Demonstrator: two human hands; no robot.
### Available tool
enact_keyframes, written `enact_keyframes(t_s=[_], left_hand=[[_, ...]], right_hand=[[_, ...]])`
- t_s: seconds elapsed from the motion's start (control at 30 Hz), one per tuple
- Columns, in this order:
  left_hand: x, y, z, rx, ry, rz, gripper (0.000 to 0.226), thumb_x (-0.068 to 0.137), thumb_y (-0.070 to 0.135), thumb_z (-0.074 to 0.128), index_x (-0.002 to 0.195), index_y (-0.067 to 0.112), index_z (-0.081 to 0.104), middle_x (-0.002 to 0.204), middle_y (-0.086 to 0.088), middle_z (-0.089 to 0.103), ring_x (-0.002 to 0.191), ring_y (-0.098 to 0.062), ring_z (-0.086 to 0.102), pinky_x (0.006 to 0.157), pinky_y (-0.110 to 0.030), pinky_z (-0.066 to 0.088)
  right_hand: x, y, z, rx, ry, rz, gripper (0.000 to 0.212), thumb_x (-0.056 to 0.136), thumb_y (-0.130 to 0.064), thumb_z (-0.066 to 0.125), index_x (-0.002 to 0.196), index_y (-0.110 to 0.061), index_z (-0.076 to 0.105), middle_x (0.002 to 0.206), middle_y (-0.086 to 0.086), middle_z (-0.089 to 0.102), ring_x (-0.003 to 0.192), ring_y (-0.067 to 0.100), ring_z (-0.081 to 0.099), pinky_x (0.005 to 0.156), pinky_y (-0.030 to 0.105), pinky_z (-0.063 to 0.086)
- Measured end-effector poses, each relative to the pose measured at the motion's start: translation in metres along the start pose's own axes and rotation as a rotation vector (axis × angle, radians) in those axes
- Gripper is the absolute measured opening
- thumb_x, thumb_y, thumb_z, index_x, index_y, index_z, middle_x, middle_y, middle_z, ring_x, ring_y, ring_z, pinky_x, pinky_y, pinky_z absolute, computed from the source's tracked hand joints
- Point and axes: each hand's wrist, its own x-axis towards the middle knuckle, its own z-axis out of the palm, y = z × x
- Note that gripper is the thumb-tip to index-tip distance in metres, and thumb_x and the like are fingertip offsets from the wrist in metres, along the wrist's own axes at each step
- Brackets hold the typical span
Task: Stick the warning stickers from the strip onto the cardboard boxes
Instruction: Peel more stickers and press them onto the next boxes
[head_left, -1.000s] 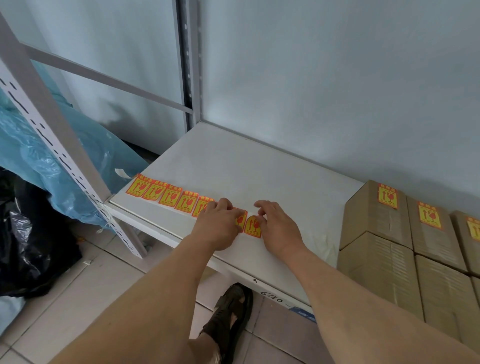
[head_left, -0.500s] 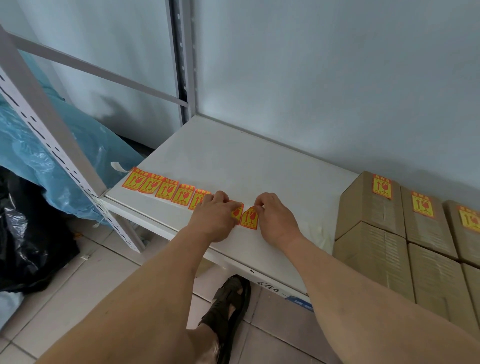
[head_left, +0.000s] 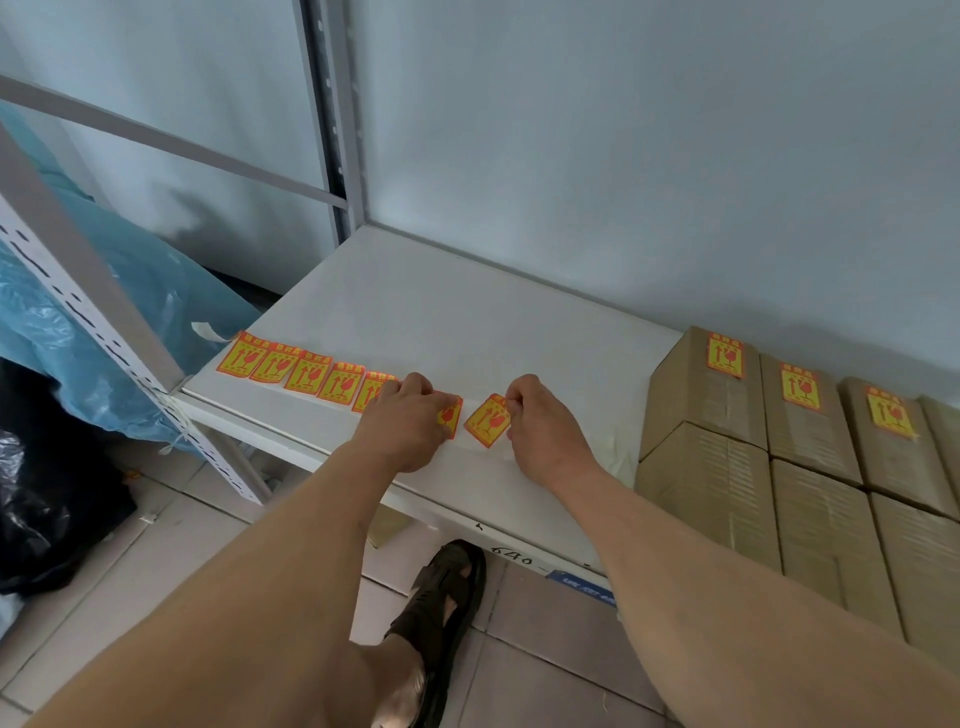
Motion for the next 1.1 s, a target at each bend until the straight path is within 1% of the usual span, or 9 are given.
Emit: enact_keyframes(t_s=[0.13, 0.23, 0.37, 0.43, 0.53, 0.63, 0.8, 0.9, 1.1], left_hand=[[0.0, 0.002, -0.002, 0.005, -0.02, -0.004, 0.047, 0.096, 0.039, 0.051, 0.142, 0.037, 0.041, 0.137, 0.0, 0.037, 0.124, -0.026, 0.033, 0.101, -0.039, 0.034], [-0.004, 0.007, -0.005, 0.032, -0.009, 0.005, 0.046, 0.097, 0.037, 0.049, 0.142, 0.033, 0.04, 0.137, -0.001, 0.04, 0.124, -0.025, 0.035, 0.1, -0.038, 0.036], [-0.014, 0.03, -0.018, 0.222, 0.052, 0.042, 0.044, 0.094, 0.042, 0.049, 0.136, 0.027, 0.047, 0.131, -0.001, 0.051, 0.119, -0.024, 0.047, 0.09, -0.038, 0.044], [-0.022, 0.052, -0.026, 0.295, 0.143, 0.11, 0.041, 0.093, 0.045, 0.049, 0.13, 0.026, 0.052, 0.127, 0.001, 0.055, 0.115, -0.023, 0.052, 0.086, -0.037, 0.045], [-0.037, 0.086, -0.036, 0.267, 0.224, 0.242, 0.041, 0.092, 0.05, 0.049, 0.124, 0.025, 0.057, 0.121, 0.003, 0.06, 0.11, -0.022, 0.055, 0.085, -0.036, 0.044], [-0.049, 0.117, -0.046, 0.229, 0.207, 0.333, 0.044, 0.093, 0.052, 0.046, 0.128, 0.027, 0.053, 0.124, 0.005, 0.058, 0.113, -0.02, 0.053, 0.086, -0.034, 0.043], [-0.05, 0.182, -0.058, 0.258, 0.198, 0.444, 0.044, 0.094, 0.052, 0.044, 0.131, 0.029, 0.05, 0.129, 0.007, 0.055, 0.115, -0.018, 0.051, 0.088, -0.032, 0.042], [-0.044, 0.228, -0.06, 0.269, 0.192, 0.512, 0.043, 0.094, 0.052, 0.044, 0.131, 0.03, 0.05, 0.128, 0.009, 0.054, 0.117, -0.016, 0.05, 0.09, -0.03, 0.04], [-0.03, 0.311, -0.056, 0.278, 0.171, 0.628, 0.041, 0.095, 0.048, 0.043, 0.131, 0.028, 0.049, 0.128, 0.007, 0.054, 0.118, -0.017, 0.048, 0.094, -0.031, 0.039]], right_hand=[[-0.003, -0.004, -0.015, 0.029, 0.051, -0.006, 0.01, 0.098, -0.011, 0.036, 0.094, -0.015, 0.043, 0.096, 0.008, 0.056, 0.081, 0.027, 0.055, 0.071, 0.038, 0.044], [-0.01, -0.005, -0.027, -0.06, -0.04, -0.048, 0.008, 0.1, -0.015, 0.04, 0.099, -0.014, 0.047, 0.099, 0.008, 0.055, 0.084, 0.025, 0.053, 0.072, 0.034, 0.04], [-0.028, -0.005, -0.052, -0.166, -0.13, -0.072, 0.008, 0.101, -0.02, 0.041, 0.102, -0.014, 0.047, 0.104, 0.007, 0.056, 0.086, 0.025, 0.055, 0.077, 0.039, 0.045], [-0.039, -0.003, -0.07, -0.194, -0.139, -0.074, 0.007, 0.101, -0.02, 0.041, 0.102, -0.015, 0.046, 0.103, 0.007, 0.055, 0.086, 0.026, 0.057, 0.077, 0.043, 0.047], [-0.057, 0.003, -0.103, -0.258, -0.125, -0.093, 0.005, 0.101, -0.022, 0.041, 0.101, -0.018, 0.045, 0.101, 0.004, 0.054, 0.084, 0.025, 0.057, 0.074, 0.042, 0.048], [-0.079, 0.017, -0.141, -0.249, -0.115, -0.079, 0.007, 0.102, -0.023, 0.04, 0.1, -0.02, 0.046, 0.098, 0.001, 0.054, 0.082, 0.02, 0.055, 0.071, 0.039, 0.048], [-0.113, 0.059, -0.197, -0.182, -0.081, 0.03, 0.013, 0.102, -0.026, 0.04, 0.092, -0.026, 0.047, 0.09, -0.006, 0.056, 0.077, 0.013, 0.056, 0.068, 0.033, 0.05], [-0.126, 0.087, -0.227, -0.163, -0.045, 0.068, 0.012, 0.101, -0.024, 0.042, 0.09, -0.024, 0.048, 0.091, -0.006, 0.055, 0.079, 0.012, 0.053, 0.066, 0.029, 0.043], [-0.144, 0.147, -0.276, -0.087, 0.005, 0.17, 0.01, 0.1, -0.027, 0.044, 0.09, -0.027, 0.045, 0.089, -0.005, 0.055, 0.079, 0.014, 0.053, 0.069, 0.033, 0.045]])
